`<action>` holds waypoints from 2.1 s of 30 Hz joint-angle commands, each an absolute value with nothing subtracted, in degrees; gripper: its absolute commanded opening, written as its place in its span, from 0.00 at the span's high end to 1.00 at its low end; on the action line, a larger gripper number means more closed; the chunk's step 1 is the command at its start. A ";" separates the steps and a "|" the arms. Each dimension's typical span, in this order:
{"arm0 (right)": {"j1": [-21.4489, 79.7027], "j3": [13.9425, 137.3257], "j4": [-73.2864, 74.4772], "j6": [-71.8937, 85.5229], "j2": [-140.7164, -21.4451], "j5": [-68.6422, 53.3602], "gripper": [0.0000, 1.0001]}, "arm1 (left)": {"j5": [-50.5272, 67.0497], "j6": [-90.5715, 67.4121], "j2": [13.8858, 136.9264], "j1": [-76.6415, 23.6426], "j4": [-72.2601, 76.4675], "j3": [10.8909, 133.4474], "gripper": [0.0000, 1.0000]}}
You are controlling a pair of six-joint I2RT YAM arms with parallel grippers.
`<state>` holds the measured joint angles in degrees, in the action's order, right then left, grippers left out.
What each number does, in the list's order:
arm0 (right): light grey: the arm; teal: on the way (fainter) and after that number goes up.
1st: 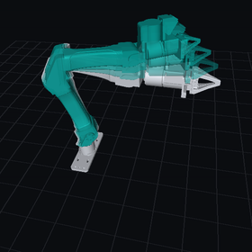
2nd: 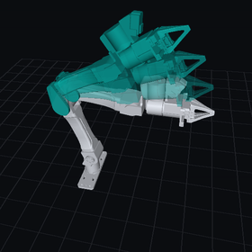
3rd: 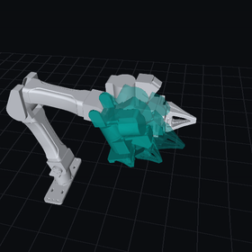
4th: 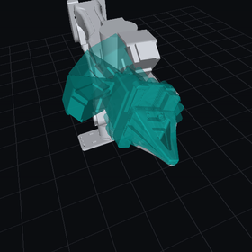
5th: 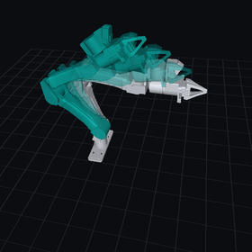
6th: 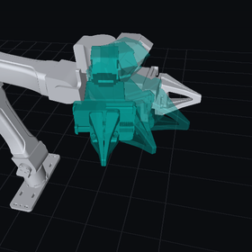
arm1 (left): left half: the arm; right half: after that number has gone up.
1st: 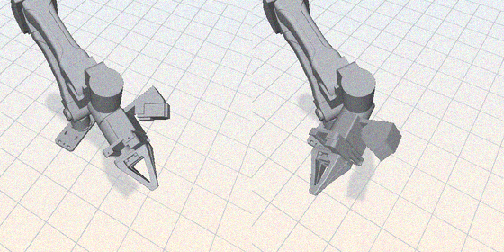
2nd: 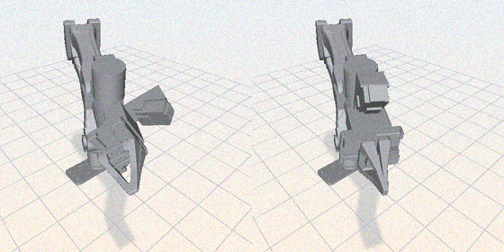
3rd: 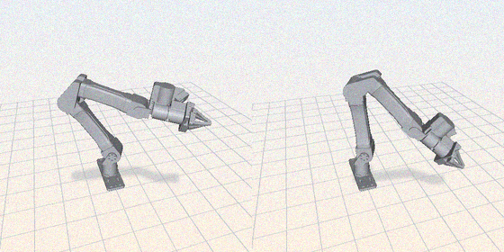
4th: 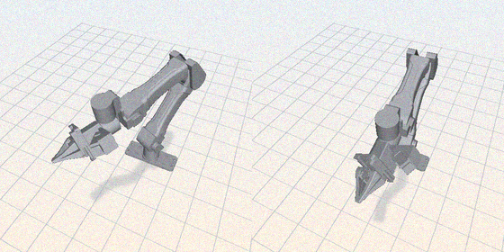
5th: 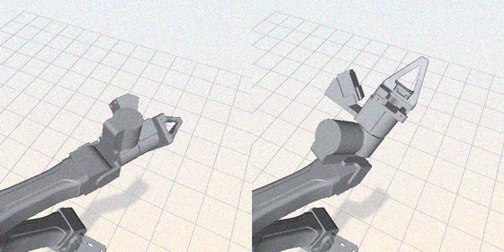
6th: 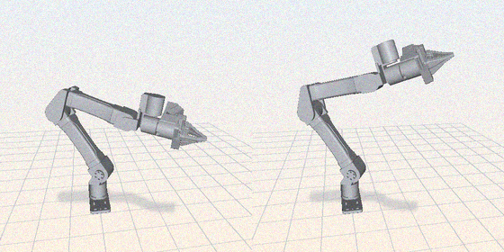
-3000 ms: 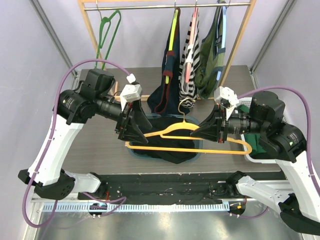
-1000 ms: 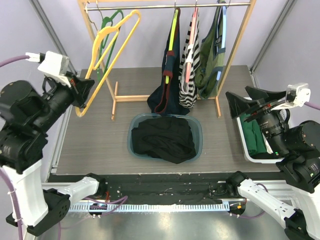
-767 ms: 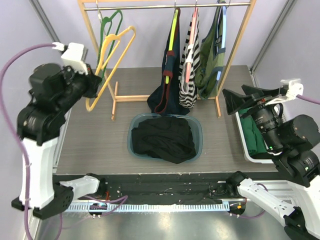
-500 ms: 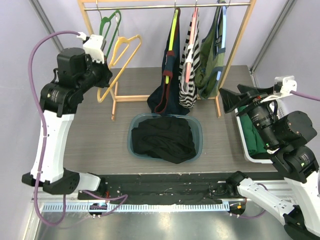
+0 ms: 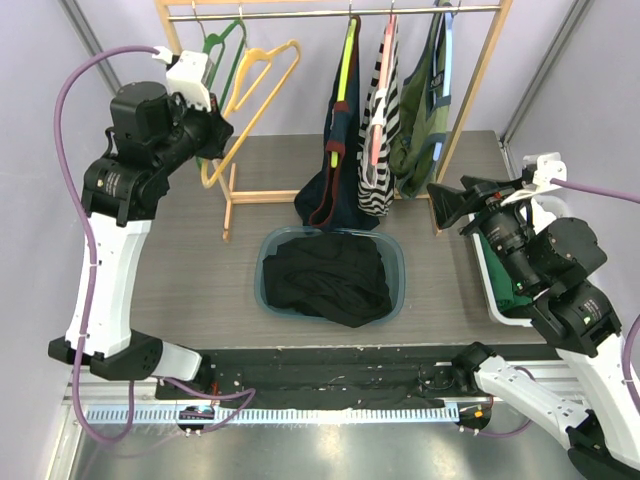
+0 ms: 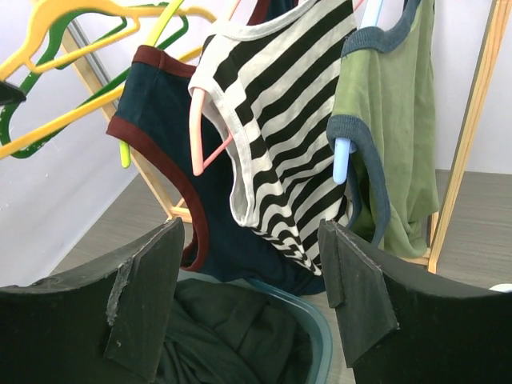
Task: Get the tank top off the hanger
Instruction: Place the hanger at the clothesline.
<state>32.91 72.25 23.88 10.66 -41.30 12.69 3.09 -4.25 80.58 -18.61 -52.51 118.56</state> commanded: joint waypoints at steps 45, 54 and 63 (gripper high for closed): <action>33.05 68.20 22.32 12.13 -37.71 9.05 0.37 | -4.31 -5.71 96.06 -15.30 -47.02 130.61 1.00; 33.05 68.55 22.59 12.22 -38.06 8.70 0.38 | -1.06 -7.29 93.34 -14.77 -47.99 127.45 1.00; 33.05 69.34 22.68 13.53 -40.16 9.41 0.33 | -5.44 -8.70 88.60 -14.85 -46.93 125.77 0.63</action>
<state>32.91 68.07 24.08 12.40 -38.26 9.21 -2.55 -7.25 92.64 -15.22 -49.56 125.69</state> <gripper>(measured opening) 0.650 0.217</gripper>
